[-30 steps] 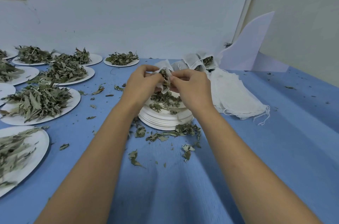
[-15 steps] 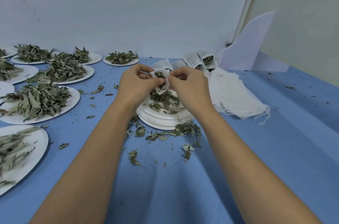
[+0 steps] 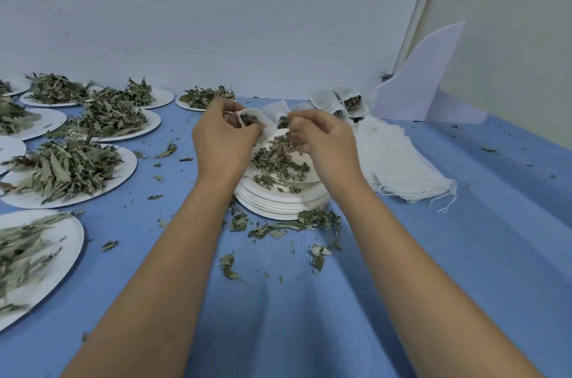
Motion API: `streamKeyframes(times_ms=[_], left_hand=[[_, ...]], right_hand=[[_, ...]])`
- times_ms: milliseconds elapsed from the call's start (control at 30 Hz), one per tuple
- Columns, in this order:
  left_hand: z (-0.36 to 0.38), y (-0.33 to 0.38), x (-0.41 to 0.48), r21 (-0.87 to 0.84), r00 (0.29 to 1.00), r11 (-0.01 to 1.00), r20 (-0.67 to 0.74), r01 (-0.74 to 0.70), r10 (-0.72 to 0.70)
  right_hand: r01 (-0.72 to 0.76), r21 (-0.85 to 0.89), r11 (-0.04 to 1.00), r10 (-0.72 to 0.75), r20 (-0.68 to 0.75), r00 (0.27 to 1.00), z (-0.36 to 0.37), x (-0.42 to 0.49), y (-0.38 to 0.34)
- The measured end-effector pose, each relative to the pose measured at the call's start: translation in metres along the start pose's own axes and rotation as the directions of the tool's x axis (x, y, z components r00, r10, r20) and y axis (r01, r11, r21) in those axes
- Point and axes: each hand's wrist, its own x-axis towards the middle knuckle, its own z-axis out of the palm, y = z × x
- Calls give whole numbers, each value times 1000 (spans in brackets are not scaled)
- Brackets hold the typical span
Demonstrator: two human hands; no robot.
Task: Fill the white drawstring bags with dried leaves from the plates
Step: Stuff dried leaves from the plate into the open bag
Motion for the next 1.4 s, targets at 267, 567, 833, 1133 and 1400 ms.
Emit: streamKeyframes(times_ms=[267, 567, 833, 1133, 1400], left_hand=[[-1, -1, 7, -204, 989, 967, 44, 151, -144], [-3, -2, 7, -265, 980, 945, -17, 189, -201], [-3, -1, 7, -300, 976, 931, -10, 206, -219], [-3, -1, 7, -323, 975, 923, -4, 209, -222], [-3, 0, 7, -351, 972, 912, -17, 214, -234]], right_hand=[[-175, -594, 785, 135, -112, 984, -31, 12, 39], [-267, -493, 828, 231, -134, 964, -32, 15, 45], [-316, -424, 849, 303, -101, 948, -34, 21, 40], [157, -594, 789, -107, 118, 987, -11, 19, 39], [148, -697, 702, 234, 421, 876, 26, 44, 43]])
